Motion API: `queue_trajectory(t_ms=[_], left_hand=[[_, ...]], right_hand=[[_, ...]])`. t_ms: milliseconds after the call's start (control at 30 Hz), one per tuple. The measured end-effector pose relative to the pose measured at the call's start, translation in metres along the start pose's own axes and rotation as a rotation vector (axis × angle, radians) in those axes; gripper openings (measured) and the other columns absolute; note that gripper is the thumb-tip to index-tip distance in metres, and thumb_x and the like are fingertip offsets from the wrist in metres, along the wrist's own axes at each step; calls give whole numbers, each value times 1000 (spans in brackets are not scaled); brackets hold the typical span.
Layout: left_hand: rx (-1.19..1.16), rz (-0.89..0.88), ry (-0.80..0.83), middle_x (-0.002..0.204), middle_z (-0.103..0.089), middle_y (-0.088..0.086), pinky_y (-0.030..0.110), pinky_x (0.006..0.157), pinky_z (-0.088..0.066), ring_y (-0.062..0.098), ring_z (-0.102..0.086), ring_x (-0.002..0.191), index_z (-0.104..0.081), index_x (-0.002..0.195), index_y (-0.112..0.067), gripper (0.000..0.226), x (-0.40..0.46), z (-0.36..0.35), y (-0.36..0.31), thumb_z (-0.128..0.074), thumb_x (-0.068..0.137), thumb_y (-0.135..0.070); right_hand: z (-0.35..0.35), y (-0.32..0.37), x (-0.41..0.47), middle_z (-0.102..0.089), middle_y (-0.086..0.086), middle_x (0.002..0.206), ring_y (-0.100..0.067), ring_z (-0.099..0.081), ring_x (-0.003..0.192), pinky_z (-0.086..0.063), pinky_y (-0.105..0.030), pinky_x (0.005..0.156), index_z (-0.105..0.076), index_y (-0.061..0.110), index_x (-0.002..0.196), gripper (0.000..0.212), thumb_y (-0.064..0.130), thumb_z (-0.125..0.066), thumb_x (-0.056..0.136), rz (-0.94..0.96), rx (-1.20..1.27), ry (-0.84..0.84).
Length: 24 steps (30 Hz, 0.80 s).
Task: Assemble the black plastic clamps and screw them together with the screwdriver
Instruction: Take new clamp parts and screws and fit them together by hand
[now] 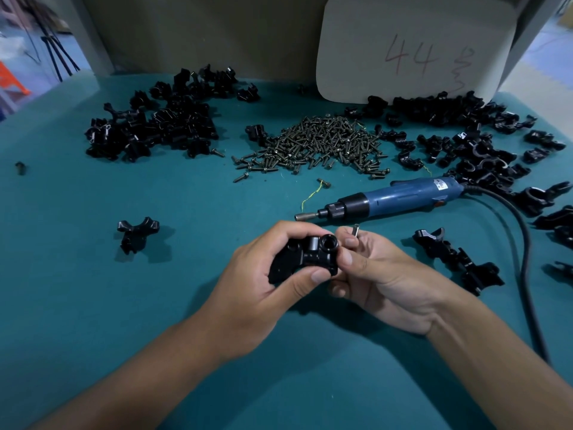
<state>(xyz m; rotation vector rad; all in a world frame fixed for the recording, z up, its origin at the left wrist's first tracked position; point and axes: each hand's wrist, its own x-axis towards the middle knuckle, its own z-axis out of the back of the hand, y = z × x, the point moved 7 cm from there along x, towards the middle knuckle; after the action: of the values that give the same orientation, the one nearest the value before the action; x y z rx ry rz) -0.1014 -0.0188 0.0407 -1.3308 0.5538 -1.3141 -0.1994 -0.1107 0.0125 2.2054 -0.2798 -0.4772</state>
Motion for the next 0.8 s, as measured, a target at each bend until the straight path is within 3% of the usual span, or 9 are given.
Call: queue_trajectory(t_ms=[267,367,433,467,533,567,633,733,800], left_hand=[[8,-13,-23,114,-70,-4,44,87,-56,24,-68,106,-60,119,-31,28,-1,1,1,-64,94,-43],[-23,4,-47,114,-71,-7,34,87,-57,18,-70,104,-60,119,-30,29,0,2,3,-64,94,-45],[-34,28,-64,113,-71,-6,31,82,-56,12,-70,99,-60,118,-33,28,0,4,8,-64,94,-45],[-28,45,-77,112,-71,-4,36,80,-56,14,-70,97,-59,117,-37,26,0,6,10,-63,93,-47],[-44,78,-101,113,-71,2,53,88,-54,26,-68,102,-59,115,-40,25,1,9,16,-62,92,-49],[-60,85,-108,114,-72,2,56,92,-52,28,-68,105,-59,115,-40,25,2,10,18,-63,92,-49],[-66,92,-114,115,-72,2,54,96,-51,27,-67,106,-59,115,-39,26,3,12,21,-62,92,-51],[-38,95,-127,112,-71,-6,35,92,-53,15,-67,103,-59,113,-45,25,3,12,22,-62,91,-55],[-23,89,-132,107,-69,-11,24,86,-52,8,-65,96,-59,112,-47,24,4,12,22,-62,90,-56]], right_hand=[[-1,0,1,-47,-5,79,-12,-58,63,-50,-22,51,-44,21,75,67,25,-103,43,4,-2,15],[-3,1,1,-51,-6,79,-11,-62,65,-50,-23,54,-48,14,97,74,37,-100,50,5,-64,4],[1,5,1,-54,0,77,-10,-56,65,-47,-25,55,-48,12,90,60,56,-84,69,34,-149,-43],[4,10,1,-49,4,74,-12,-49,64,-44,-25,55,-44,13,84,51,59,-67,83,69,-198,-81],[10,26,-2,-35,7,69,-13,-33,61,-38,-24,53,-41,21,77,24,38,-34,93,208,-302,-176],[12,34,-5,-33,8,67,-12,-31,60,-36,-24,54,-44,25,73,22,29,-30,90,284,-348,-218],[10,47,-12,-39,8,67,-10,-36,61,-37,-26,57,-53,32,71,30,28,-34,94,458,-510,-257],[1,53,-23,-58,11,84,-9,-56,78,-43,-28,70,-67,35,94,18,37,-50,100,709,-954,-309],[-4,54,-27,-66,12,98,-15,-65,93,-48,-23,78,-70,35,104,13,33,-58,99,794,-1103,-352]])
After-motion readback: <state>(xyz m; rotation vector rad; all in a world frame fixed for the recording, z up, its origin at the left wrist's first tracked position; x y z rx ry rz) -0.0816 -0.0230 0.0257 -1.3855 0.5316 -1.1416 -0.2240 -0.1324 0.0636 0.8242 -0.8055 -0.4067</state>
